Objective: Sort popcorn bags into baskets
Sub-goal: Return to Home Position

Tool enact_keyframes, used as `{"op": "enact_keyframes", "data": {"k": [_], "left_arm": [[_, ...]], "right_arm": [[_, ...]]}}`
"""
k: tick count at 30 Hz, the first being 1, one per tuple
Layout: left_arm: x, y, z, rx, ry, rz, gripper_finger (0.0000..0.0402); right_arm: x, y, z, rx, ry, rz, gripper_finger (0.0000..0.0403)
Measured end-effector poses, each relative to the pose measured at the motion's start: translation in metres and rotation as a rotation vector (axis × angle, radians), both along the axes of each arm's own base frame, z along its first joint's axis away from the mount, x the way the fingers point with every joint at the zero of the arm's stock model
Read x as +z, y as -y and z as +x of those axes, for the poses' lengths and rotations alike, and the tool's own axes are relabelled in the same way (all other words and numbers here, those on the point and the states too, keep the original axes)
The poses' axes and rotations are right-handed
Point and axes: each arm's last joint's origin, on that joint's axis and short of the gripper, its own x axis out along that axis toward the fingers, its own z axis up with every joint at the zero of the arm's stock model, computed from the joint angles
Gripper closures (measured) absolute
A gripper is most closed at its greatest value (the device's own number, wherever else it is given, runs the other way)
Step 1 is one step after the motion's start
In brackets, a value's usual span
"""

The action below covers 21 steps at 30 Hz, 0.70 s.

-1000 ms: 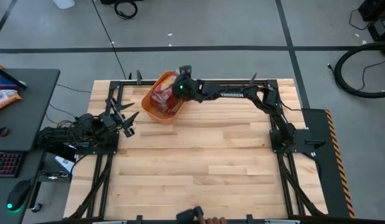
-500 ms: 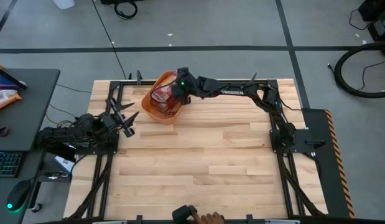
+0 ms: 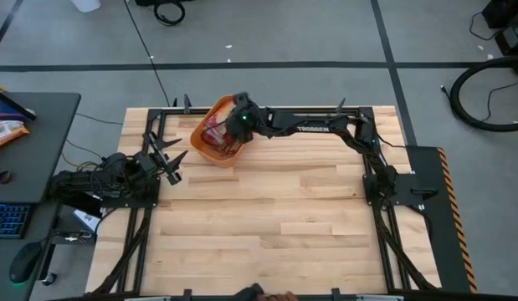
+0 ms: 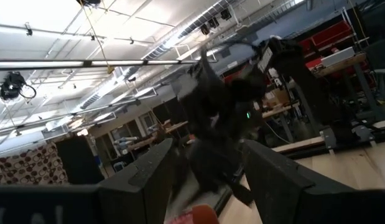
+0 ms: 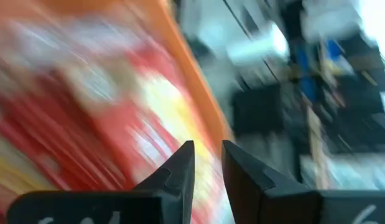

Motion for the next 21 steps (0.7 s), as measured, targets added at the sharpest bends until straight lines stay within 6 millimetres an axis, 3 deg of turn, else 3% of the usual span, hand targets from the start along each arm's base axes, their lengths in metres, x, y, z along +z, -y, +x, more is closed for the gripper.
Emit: {"op": "enact_keyframes", "data": {"k": [4, 12, 18, 21], "left_arm": [[-0.002, 0.0, 0.001, -0.023, -0.004, -0.048, 0.0208], [-0.007, 0.0, 0.002, -0.031, -0.013, -0.126, 0.0208], [-0.01, 0.003, 0.005, -0.198, -0.01, -0.209, 0.0208], [-0.012, 0.005, 0.006, -0.296, -0.023, -0.255, 0.0208]], "right_arm": [[0.015, -0.015, -0.012, -0.155, -0.045, -0.009, 0.0318], [0.044, -0.071, -0.042, -0.106, 0.045, 0.398, 0.0337], [0.011, -0.116, -0.071, -0.142, -0.001, 0.384, 0.0391], [-0.003, -0.13, -0.091, -0.162, 0.061, 0.432, 0.0394]]}}
